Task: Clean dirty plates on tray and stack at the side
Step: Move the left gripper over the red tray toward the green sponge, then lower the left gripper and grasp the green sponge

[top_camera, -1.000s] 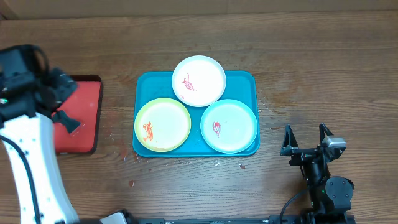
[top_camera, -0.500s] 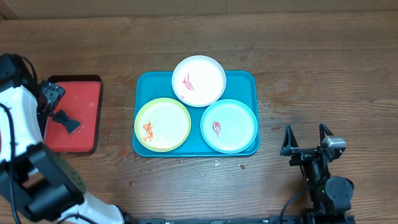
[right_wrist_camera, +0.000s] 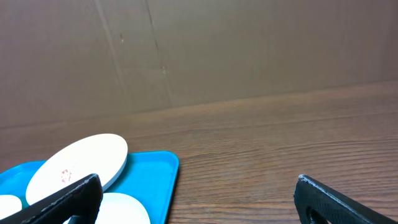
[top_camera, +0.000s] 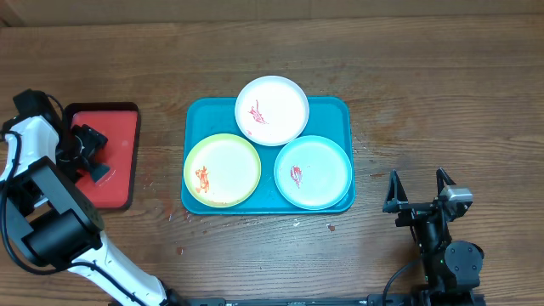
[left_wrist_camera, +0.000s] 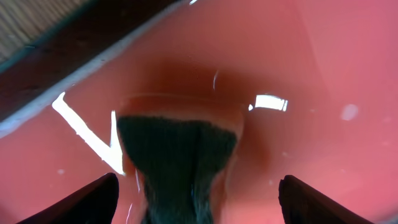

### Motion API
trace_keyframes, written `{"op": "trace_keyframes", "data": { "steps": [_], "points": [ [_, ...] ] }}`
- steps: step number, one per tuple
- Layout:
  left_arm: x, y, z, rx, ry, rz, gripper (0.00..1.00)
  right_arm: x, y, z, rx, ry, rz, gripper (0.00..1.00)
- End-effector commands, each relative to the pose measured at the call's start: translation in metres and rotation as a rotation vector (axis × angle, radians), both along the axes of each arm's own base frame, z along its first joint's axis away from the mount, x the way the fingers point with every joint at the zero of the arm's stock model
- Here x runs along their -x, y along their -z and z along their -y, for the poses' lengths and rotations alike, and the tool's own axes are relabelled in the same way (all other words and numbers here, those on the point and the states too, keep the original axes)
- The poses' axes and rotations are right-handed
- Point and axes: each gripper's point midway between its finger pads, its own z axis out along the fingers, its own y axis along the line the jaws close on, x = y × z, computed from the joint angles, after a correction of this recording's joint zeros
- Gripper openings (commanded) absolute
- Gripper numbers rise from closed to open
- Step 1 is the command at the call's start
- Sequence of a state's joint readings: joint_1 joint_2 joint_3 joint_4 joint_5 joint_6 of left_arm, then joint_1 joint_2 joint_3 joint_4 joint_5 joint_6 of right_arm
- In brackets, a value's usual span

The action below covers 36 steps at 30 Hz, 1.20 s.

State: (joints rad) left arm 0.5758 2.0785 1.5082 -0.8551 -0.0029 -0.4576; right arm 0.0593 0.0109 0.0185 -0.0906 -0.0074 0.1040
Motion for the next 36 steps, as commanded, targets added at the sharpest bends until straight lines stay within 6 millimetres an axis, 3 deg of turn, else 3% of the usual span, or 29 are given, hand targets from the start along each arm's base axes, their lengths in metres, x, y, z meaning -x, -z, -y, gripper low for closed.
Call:
{"op": "trace_keyframes", "data": {
  "steps": [1,9,10,16,18,19,20,23,24,30,36],
  "points": [
    [-0.002,0.008,-0.003,-0.007,0.034,-0.018,0.82,0.0,0.002,0.003,0.004,0.013,0.004,1.0],
    [0.017,0.025,-0.016,-0.073,0.02,-0.135,0.79,0.0,0.002,0.003,0.004,0.014,0.004,1.0],
    [0.017,0.026,-0.016,-0.072,0.02,-0.135,0.74,0.0,0.002,0.003,0.004,0.014,0.004,1.0],
    [0.013,0.026,-0.02,-0.088,0.018,-0.123,0.1,0.0,0.002,0.003,0.004,0.013,0.004,1.0],
    [0.014,0.026,-0.02,-0.089,0.018,-0.124,0.04,0.0,0.002,0.003,0.004,0.013,0.004,1.0],
    [0.014,0.026,-0.02,-0.088,0.018,-0.125,0.09,0.0,0.002,0.003,0.004,0.013,0.004,1.0],
    [0.014,0.026,-0.019,-0.086,0.018,-0.128,0.23,0.0,0.002,0.003,0.004,0.014,0.004,1.0],
    [0.017,0.027,-0.016,-0.074,0.021,-0.138,0.92,0.0,0.002,0.003,0.004,0.013,0.004,1.0],
    [0.019,0.027,-0.015,-0.068,0.022,-0.147,1.0,0.0,0.002,0.003,0.004,0.013,0.004,1.0],
    [0.03,0.028,0.005,0.026,0.033,-0.181,0.97,0.0,0.002,0.003,0.004,0.014,0.004,1.0],
    [0.035,0.028,0.02,0.1,0.037,-0.192,0.52,0.0,0.002,0.003,0.004,0.013,0.004,1.0]
  ]
}}
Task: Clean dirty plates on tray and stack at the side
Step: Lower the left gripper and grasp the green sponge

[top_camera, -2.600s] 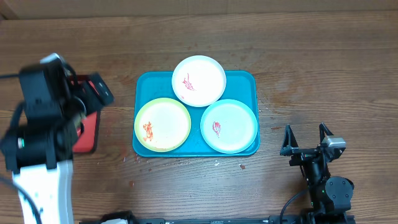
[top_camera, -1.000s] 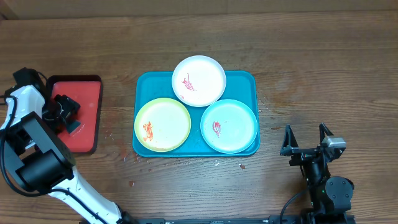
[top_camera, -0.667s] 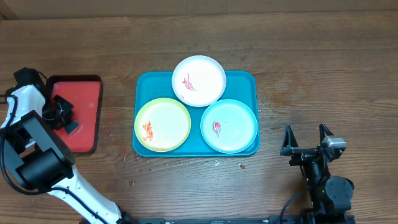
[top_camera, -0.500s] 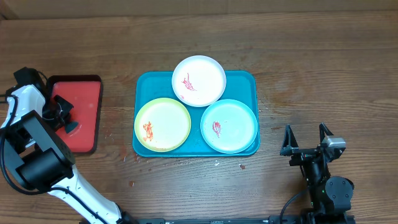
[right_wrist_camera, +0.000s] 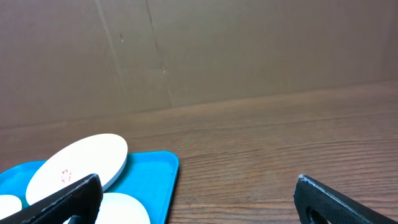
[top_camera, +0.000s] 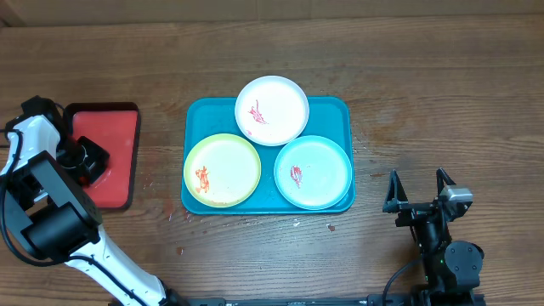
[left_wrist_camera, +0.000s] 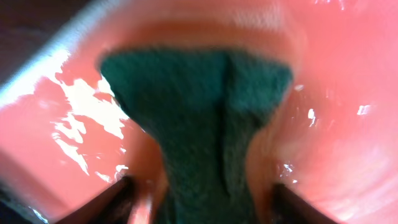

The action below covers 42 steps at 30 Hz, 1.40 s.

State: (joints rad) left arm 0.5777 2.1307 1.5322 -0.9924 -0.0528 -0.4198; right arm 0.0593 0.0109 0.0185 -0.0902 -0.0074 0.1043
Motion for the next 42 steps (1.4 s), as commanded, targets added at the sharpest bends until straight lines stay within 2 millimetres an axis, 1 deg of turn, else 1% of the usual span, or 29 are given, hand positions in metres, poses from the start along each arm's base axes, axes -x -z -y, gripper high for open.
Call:
{"op": "trace_keyframes", "data": {
  "steps": [1,3,4,6,8,9,10,11,12,20,22,23,24,26,27,28,29,30,31,34,35,36,37,38,42],
  "points": [
    [0.005,0.012,0.012,0.056,0.0,-0.029,0.43,0.0,0.002,0.003,0.004,0.013,0.004,1.0],
    [0.005,0.012,0.012,0.057,0.0,-0.032,0.29,0.0,0.002,0.003,0.004,0.013,0.004,1.0],
    [0.005,0.012,0.012,0.055,0.001,-0.033,0.19,0.0,0.002,0.003,0.004,0.013,0.004,1.0],
    [0.005,0.012,0.011,0.049,0.001,-0.033,0.05,0.0,0.002,0.003,0.004,0.013,0.004,1.0],
    [0.004,0.012,0.009,0.04,0.001,-0.027,0.05,0.0,0.002,0.003,0.004,0.014,0.004,1.0],
    [0.002,0.012,0.007,0.036,0.002,-0.02,0.18,0.0,0.002,0.003,0.004,0.013,0.004,1.0],
    [0.0,0.012,0.006,0.031,0.001,-0.013,0.42,0.0,0.002,0.003,0.004,0.013,0.004,1.0],
    [-0.002,0.013,0.004,0.024,0.001,-0.002,0.89,0.0,0.002,0.003,0.004,0.013,0.004,1.0],
    [-0.005,0.013,0.002,0.016,0.001,0.008,1.0,0.0,0.002,0.003,0.004,0.014,0.004,1.0],
    [-0.012,0.01,-0.028,-0.138,-0.001,0.02,1.0,0.0,0.002,0.003,0.004,0.013,0.004,1.0],
    [-0.015,0.009,-0.031,-0.157,-0.002,0.026,1.0,0.0,0.002,0.003,0.004,0.014,0.004,1.0],
    [-0.016,0.009,-0.032,-0.158,-0.003,0.032,0.98,0.0,0.002,0.003,0.004,0.013,0.004,1.0],
    [-0.017,0.009,-0.033,-0.161,-0.003,0.036,0.89,0.0,0.002,0.003,0.004,0.013,0.004,1.0],
    [-0.018,0.009,-0.033,-0.165,-0.003,0.041,0.65,0.0,0.002,0.003,0.004,0.013,0.004,1.0],
    [-0.018,0.009,-0.034,-0.165,-0.003,0.042,0.48,0.0,0.002,0.003,0.004,0.013,0.004,1.0],
    [-0.018,0.009,-0.034,-0.165,-0.003,0.043,0.33,0.0,0.002,0.003,0.004,0.013,0.004,1.0],
    [-0.019,0.009,-0.034,-0.166,-0.003,0.043,0.17,0.0,0.002,0.003,0.004,0.014,0.004,1.0],
    [-0.018,0.009,-0.034,-0.165,-0.004,0.043,0.07,0.0,0.002,0.003,0.004,0.014,0.004,1.0],
    [-0.018,0.009,-0.033,-0.164,-0.004,0.041,0.04,0.0,0.002,0.003,0.004,0.013,0.004,1.0],
    [-0.014,0.01,-0.03,-0.151,-0.002,0.024,0.05,0.0,0.002,0.003,0.004,0.014,0.004,1.0],
    [-0.012,0.01,-0.029,-0.146,-0.001,0.016,0.16,0.0,0.002,0.003,0.004,0.014,0.004,1.0],
    [-0.009,0.01,-0.027,-0.138,-0.001,0.003,0.37,0.0,0.002,0.003,0.004,0.013,0.004,1.0],
    [-0.005,0.01,-0.025,-0.129,0.0,-0.011,0.91,0.0,0.002,0.003,0.004,0.013,0.004,1.0],
    [-0.002,0.01,-0.023,-0.119,0.001,-0.023,1.0,0.0,0.002,0.003,0.004,0.014,0.004,1.0],
    [0.007,0.011,-0.007,-0.044,0.003,-0.055,1.0,0.0,0.002,0.003,0.004,0.014,0.004,1.0]
  ]
}}
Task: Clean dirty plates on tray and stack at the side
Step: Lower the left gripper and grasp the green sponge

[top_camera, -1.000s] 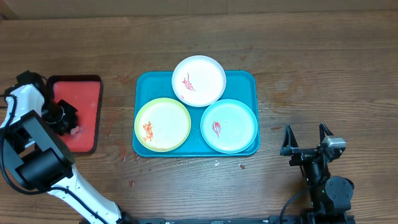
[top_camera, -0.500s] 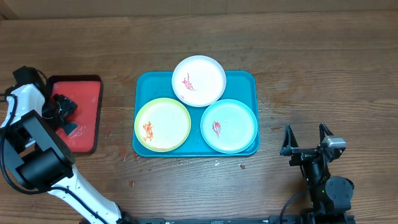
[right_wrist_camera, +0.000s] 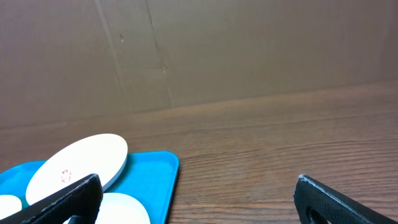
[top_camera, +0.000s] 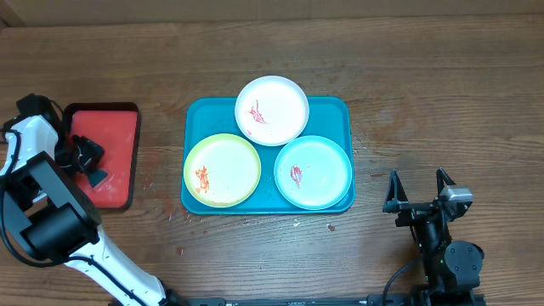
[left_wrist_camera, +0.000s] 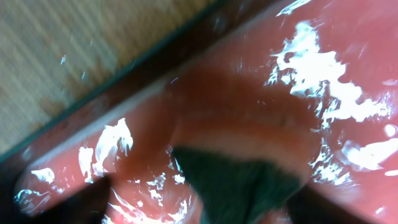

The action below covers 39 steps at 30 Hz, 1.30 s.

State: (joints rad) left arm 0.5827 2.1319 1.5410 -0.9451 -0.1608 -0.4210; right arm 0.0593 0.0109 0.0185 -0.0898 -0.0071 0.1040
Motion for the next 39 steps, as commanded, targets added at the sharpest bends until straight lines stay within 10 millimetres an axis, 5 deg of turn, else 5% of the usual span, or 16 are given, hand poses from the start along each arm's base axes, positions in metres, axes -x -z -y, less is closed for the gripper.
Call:
{"op": "trace_keyframes", "data": {
  "steps": [1,3,5,12,16,17,18,26,28,31,34,38,39],
  "points": [
    [0.009,0.015,0.023,0.103,0.007,-0.041,1.0,0.0,0.002,0.002,0.004,0.013,0.003,1.0],
    [0.009,0.016,0.036,0.171,0.004,-0.029,1.0,0.0,0.002,0.003,0.004,0.013,0.003,1.0],
    [0.008,0.015,0.043,0.212,0.002,-0.019,0.85,0.0,0.002,0.002,0.004,0.013,0.003,1.0],
    [0.009,0.015,0.044,0.217,0.001,-0.023,0.06,0.0,0.002,0.002,0.004,0.013,0.003,1.0],
    [0.004,0.016,0.042,0.205,0.003,-0.005,0.04,0.0,0.002,0.002,0.004,0.013,0.003,1.0],
    [0.003,0.016,0.04,0.2,0.004,0.002,0.13,0.0,0.002,0.002,0.004,0.013,0.003,1.0],
    [0.0,0.016,0.037,0.183,0.006,0.012,0.96,0.0,0.002,0.002,0.004,0.013,0.003,1.0],
    [-0.005,0.016,0.018,0.087,0.009,0.019,1.0,0.0,0.002,0.003,0.004,0.013,0.003,1.0],
    [-0.005,0.016,0.016,0.075,0.01,0.016,0.94,0.0,0.002,0.002,0.004,0.013,0.003,1.0],
    [-0.004,0.015,0.013,0.062,0.009,0.008,0.52,0.0,0.002,0.002,0.004,0.013,0.003,1.0],
    [-0.004,0.015,0.012,0.058,0.009,0.009,0.42,0.0,0.002,0.002,0.004,0.013,0.003,1.0],
    [-0.005,0.011,0.012,0.059,0.009,0.006,0.04,0.0,0.002,0.003,0.004,0.013,0.003,1.0],
    [-0.005,0.008,0.012,0.062,0.009,0.002,0.04,0.0,0.002,0.002,0.004,0.013,0.003,1.0]
  ]
}}
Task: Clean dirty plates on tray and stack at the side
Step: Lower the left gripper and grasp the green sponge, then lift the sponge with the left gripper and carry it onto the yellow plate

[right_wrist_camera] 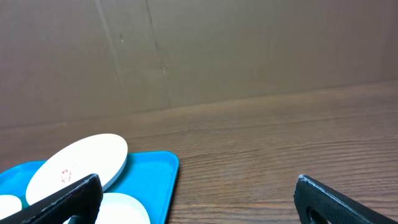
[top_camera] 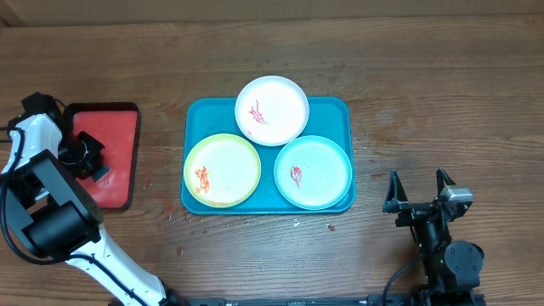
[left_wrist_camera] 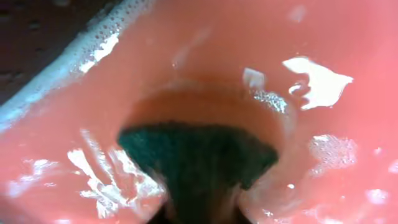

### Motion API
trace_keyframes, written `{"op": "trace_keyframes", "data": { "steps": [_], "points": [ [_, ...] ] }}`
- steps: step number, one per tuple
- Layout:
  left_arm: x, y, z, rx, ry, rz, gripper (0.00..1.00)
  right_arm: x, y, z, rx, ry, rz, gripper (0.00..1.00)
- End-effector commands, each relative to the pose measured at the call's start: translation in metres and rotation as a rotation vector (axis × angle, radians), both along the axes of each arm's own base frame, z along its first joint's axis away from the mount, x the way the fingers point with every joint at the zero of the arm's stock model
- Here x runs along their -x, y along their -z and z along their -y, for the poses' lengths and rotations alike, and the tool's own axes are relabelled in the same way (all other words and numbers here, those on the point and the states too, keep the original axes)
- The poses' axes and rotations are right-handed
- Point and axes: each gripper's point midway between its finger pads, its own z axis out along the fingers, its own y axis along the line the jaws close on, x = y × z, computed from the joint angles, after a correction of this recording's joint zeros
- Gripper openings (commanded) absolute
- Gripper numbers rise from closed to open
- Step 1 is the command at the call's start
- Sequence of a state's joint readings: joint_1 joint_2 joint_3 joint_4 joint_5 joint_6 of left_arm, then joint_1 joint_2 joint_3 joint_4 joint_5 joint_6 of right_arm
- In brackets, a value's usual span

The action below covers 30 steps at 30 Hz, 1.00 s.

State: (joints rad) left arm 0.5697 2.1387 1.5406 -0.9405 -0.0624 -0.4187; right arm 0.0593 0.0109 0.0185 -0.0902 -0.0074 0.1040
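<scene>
Three stained plates lie on the blue tray [top_camera: 340, 110]: a white plate [top_camera: 272, 110] at the back, a yellow-green plate [top_camera: 223, 170] front left and a pale teal plate [top_camera: 313, 172] front right. Each carries a red smear. My left gripper [top_camera: 87, 161] is down in the red tray [top_camera: 115, 136], shut on a dark green sponge [left_wrist_camera: 199, 162]. The sponge is pinched narrow at the jaws and pressed on the wet, foamy floor. My right gripper [top_camera: 418, 189] stands open over bare table, right of the blue tray. The white plate [right_wrist_camera: 78, 162] shows in its wrist view.
The red tray sits at the table's left edge, with a strip of wood between it and the blue tray. A brown cardboard wall [right_wrist_camera: 199, 56] stands behind the table. Small wet spots mark the wood near the blue tray's front edge.
My left gripper still holds the sponge in the red tray but has shifted a little; its view now shows the foamy floor instead of the rim and the wood. The right arm is unchanged.
My left gripper first stood open around the sponge in the red tray. Then it was shut on the sponge at the tray's left side. Since then it has kept the sponge in the soapy tray, in slightly different spots. Plates and right arm stayed still.
</scene>
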Motion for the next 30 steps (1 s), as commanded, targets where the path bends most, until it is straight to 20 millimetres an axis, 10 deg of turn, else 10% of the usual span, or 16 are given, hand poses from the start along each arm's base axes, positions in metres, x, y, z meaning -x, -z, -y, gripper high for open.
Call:
{"op": "trace_keyframes", "data": {
  "steps": [1,19,22,30],
  "points": [
    [0.008,0.0,-0.006,-0.021,-0.008,-0.052,0.04,0.0,0.002,0.003,0.004,0.014,0.004,1.0],
    [-0.034,-0.161,0.014,0.041,0.106,0.093,0.04,0.0,0.002,0.003,0.004,0.014,0.004,1.0],
    [-0.036,-0.155,0.017,0.026,0.126,0.074,0.04,0.0,0.002,0.003,0.004,0.014,0.004,1.0],
    [-0.022,-0.057,0.033,0.078,0.151,-0.031,0.04,0.0,0.002,0.003,0.004,0.013,0.004,1.0]
  ]
}}
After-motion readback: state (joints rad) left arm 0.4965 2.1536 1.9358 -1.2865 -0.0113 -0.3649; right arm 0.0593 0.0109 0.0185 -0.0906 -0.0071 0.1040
